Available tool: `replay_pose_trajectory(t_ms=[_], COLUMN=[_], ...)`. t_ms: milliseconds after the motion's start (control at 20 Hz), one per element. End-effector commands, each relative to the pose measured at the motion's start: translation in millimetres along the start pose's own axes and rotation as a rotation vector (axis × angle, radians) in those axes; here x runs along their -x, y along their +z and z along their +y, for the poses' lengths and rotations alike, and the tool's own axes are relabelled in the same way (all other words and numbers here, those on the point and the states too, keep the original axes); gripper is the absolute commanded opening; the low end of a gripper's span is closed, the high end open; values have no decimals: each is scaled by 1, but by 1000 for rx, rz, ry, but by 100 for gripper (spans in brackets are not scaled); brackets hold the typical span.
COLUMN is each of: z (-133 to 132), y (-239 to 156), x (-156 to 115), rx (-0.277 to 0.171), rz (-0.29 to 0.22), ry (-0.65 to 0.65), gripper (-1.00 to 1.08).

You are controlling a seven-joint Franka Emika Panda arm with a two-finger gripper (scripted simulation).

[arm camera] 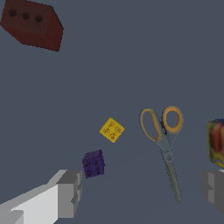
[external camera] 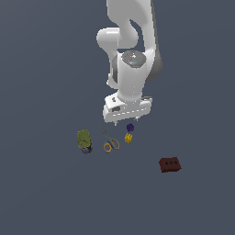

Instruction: Pick up a designated object from a clutter of objects.

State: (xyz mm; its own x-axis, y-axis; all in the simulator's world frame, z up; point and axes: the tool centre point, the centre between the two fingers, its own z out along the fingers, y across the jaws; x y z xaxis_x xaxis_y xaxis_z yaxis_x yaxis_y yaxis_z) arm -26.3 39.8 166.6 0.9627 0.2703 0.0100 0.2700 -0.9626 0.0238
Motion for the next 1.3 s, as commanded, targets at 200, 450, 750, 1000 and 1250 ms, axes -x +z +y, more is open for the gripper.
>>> replay_pose_trajectory(t_ms=[200, 450, 750, 1000, 1250], z=[-28, -42, -51, -52, -52], y=[52, 77, 91, 92, 101], x=[23, 37, 48, 48, 49], rx=[-12, -19, -24, -25, -25], rz=[-4, -6, -7, -8, -8], ry=[-116, -175, -211, -213, -214], gripper=[100, 100, 100, 100, 100])
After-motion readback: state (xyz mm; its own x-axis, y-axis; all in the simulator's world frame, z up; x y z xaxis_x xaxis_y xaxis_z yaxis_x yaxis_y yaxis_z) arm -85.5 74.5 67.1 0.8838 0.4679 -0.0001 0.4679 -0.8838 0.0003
